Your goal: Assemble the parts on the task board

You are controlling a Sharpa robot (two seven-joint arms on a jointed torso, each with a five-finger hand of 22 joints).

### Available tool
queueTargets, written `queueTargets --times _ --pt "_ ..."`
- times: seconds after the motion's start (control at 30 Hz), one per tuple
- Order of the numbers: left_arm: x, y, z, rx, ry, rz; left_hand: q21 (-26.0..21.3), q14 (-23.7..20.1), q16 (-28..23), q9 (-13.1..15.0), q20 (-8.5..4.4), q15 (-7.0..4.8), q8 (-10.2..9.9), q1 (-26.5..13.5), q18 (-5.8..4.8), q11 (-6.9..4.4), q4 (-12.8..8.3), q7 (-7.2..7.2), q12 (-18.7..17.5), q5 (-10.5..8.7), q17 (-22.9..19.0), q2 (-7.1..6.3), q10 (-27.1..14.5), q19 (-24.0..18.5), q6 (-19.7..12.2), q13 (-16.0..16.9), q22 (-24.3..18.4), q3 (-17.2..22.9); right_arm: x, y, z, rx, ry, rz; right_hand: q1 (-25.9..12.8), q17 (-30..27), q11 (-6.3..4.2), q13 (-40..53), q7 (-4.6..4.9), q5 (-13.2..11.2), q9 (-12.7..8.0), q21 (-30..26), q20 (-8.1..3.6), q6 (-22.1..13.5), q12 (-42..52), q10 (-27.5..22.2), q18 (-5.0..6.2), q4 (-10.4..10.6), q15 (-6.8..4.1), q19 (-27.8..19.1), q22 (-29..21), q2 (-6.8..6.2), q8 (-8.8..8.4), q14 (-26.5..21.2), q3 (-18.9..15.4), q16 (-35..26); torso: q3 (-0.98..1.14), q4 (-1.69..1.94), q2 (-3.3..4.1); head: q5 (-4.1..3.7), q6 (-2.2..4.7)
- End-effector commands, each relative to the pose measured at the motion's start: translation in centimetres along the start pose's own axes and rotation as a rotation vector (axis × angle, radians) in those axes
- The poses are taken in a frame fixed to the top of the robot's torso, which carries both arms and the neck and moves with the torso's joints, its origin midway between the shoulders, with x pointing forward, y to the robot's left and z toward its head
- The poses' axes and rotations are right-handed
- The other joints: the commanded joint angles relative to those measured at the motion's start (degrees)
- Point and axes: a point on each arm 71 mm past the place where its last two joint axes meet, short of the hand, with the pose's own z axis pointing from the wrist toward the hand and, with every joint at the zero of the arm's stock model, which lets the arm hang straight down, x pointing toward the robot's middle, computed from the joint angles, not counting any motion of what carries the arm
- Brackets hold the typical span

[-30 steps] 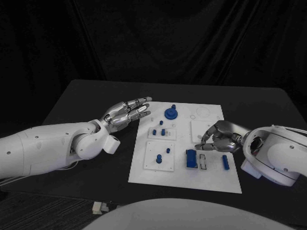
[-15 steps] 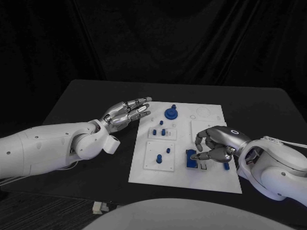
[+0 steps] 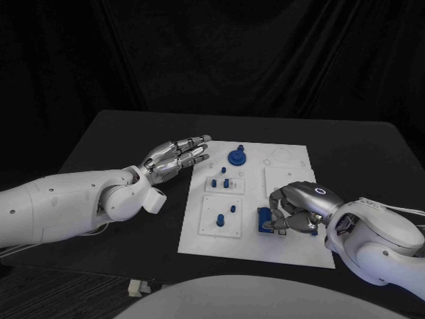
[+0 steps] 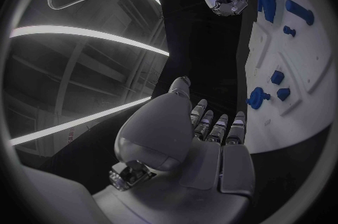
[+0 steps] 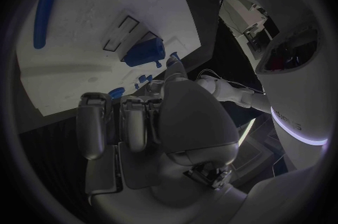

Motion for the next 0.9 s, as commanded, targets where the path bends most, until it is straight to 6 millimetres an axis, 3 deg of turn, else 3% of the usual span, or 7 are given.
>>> queueTargets --times 0.03,0.1,0.27,0.3,0.47,0.77,0.9 --pt "0.22 -0.05 0.06 0.013 0.013 -0.012 0.23 0.01 0.23 0.05 0.43 0.4 0.19 0.59 -0.36 0.43 -0.45 -0.1 0.24 0.21 0.06 -0.11 0.06 0.12 0.3 0.09 0.08 -0.03 0.33 0.01 -0.02 0.0 0.008 -0.023 0.74 15.06 -0.33 14.92 -0.04 0.97 -0.07 -0.25 -0.46 -0.52 0.19 5.97 -0.79 0.03 -0.27 3.9 13.71 0.11 0.31 5.96 -0.03 0.17 -0.01 0.04 -0.05 0.05 -0.01" --pt "0.22 -0.05 0.05 0.013 0.013 -0.012 0.23 0.01 0.24 0.07 0.42 0.39 0.25 0.6 -0.36 0.47 -0.48 -0.03 0.23 0.22 0.06 -0.11 0.06 0.13 0.48 0.09 0.09 -0.02 0.58 -0.06 -0.02 0.006 0.02 -0.024 1.07 15.06 -0.34 14.92 -0.04 1.58 -0.12 -0.38 -0.47 -0.6 0.19 5.97 -0.75 -0.06 -0.27 3.83 13.66 0.15 0.32 5.96 -0.04 0.17 0.0 0.02 -0.05 0.14 -0.01" --pt "0.22 -0.03 0.04 0.012 0.014 -0.013 0.23 0.01 0.24 0.13 0.41 0.39 0.37 0.61 -0.38 0.55 -0.53 0.1 0.24 0.24 0.06 -0.11 0.07 0.13 0.86 0.09 0.08 0.0 0.9 -0.26 0.03 0.017 0.033 -0.025 2.98 15.06 -0.38 14.92 -0.06 6.52 -0.49 -0.66 -0.53 -0.64 0.19 5.97 -0.68 -0.73 -0.33 3.66 13.56 0.3 0.29 5.96 -0.02 0.17 0.01 -0.01 -0.04 0.08 -0.01" --pt "0.22 -0.03 0.04 0.012 0.014 -0.013 0.23 0.01 0.25 0.15 0.41 0.39 0.42 0.61 -0.38 0.58 -0.55 0.14 0.26 0.25 0.06 -0.1 0.07 0.13 1.01 0.09 0.09 0.01 0.93 -0.29 0.04 0.018 0.035 -0.026 3.62 15.06 -0.39 14.92 -0.05 9.47 -0.75 -0.65 -0.57 -0.73 0.19 5.97 -0.68 -0.87 -0.33 3.67 13.57 0.35 0.1 5.96 0.01 0.17 0.01 0.0 -0.03 0.09 -0.01" --pt "0.25 0.01 0.05 0.01 0.017 -0.015 0.24 0.01 0.25 0.19 0.41 0.41 0.55 0.61 -0.4 0.64 -0.6 0.24 0.25 0.27 0.06 -0.09 0.08 0.14 1.36 0.09 0.09 0.03 1.04 -0.37 0.08 0.022 0.04 -0.027 4.73 15.06 -0.41 14.92 -0.06 15.05 -1.35 -0.85 -0.58 -0.48 0.19 5.97 -0.63 -0.72 -0.37 3.56 13.5 0.46 -0.18 5.96 0.1 0.17 0.0 0.03 -0.04 0.08 -0.01" --pt "0.25 0.07 0.02 0.007 0.019 -0.017 0.24 0.01 0.27 0.25 0.41 0.45 0.72 0.6 -0.42 0.72 -0.66 0.35 0.28 0.28 0.06 -0.08 0.09 0.14 1.83 0.09 0.08 0.06 1.13 -0.57 0.11 0.031 0.046 -0.03 5.25 15.06 -0.44 14.92 -0.06 17.1 -1.63 -0.94 -0.59 -0.44 0.19 5.97 -0.61 -0.54 -0.39 3.52 13.47 0.44 -0.32 5.96 0.23 0.17 0.01 0.01 -0.03 0.21 -0.01" --pt "0.24 0.1 0.01 0.005 0.02 -0.018 0.24 0.01 0.28 0.26 0.42 0.45 0.75 0.6 -0.43 0.74 -0.67 0.37 0.28 0.28 0.07 -0.08 0.09 0.14 1.93 0.09 0.08 0.06 1.15 -0.57 0.14 0.032 0.047 -0.03 6.06 15.06 -0.44 14.92 -0.04 19.67 -2.01 -0.99 -0.62 -0.62 0.19 5.97 -0.6 -0.43 -0.39 3.49 13.46 0.38 -0.66 5.96 0.62 0.17 0.0 0.0 -0.03 0.24 -0.01"
